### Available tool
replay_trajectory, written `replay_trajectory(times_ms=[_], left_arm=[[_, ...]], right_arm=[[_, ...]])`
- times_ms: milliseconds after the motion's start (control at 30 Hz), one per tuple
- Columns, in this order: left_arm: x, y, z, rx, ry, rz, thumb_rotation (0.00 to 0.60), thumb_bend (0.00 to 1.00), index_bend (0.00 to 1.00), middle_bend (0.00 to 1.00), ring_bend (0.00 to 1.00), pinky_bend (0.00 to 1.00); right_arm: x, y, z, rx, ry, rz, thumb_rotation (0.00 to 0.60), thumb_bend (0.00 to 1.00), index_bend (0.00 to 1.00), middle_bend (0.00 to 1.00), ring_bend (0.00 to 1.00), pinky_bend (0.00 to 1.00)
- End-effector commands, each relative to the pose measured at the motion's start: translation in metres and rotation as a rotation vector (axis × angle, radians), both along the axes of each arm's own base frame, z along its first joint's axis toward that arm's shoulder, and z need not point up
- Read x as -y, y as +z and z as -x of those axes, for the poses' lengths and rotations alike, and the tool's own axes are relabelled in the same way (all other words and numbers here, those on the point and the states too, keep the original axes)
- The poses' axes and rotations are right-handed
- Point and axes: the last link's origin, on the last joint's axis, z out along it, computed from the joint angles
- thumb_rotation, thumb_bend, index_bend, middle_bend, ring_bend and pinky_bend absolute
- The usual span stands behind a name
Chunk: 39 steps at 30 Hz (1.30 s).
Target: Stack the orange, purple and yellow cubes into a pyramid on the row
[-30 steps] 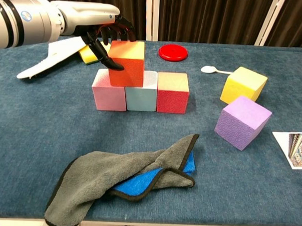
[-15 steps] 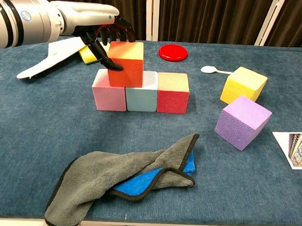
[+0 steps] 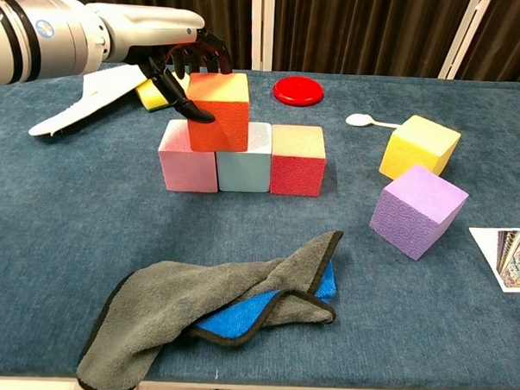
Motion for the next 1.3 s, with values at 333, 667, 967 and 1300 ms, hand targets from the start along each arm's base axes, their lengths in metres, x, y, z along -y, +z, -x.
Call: replay_trajectory(times_ms=[333, 667, 967, 1300], left_arm=[[0.001, -0.001, 0.002, -0.037, -0.024, -0.008, 0.306, 0.23, 0.20, 0.19, 0.24, 0.28], [0.005, 0.005, 0.004, -0.050, -0.038, -0.021, 0.319, 0.23, 0.14, 0.08, 0.11, 0.20], [0.015, 0.035, 0.011, 0.034, -0.021, -0.064, 0.393, 0.23, 0.12, 0.06, 0.09, 0.17], [0.023, 0.074, 0.049, 0.134, 0.078, -0.214, 0.600, 0.23, 0.21, 0.21, 0.19, 0.32]], right_arm=[[0.000, 0.000, 0.000, 0.007, 0.003, 0.001, 0.600, 0.06, 0.00, 0.11, 0.00, 0.07], [0.000, 0.001, -0.001, 0.011, 0.008, 0.000, 0.600, 0.06, 0.00, 0.10, 0.00, 0.07], [0.006, 0.002, -0.011, 0.006, 0.044, -0.023, 0.600, 0.06, 0.00, 0.10, 0.00, 0.07], [0.030, -0.006, -0.038, 0.035, 0.126, -0.133, 0.600, 0.06, 0.00, 0.13, 0.00, 0.09]])
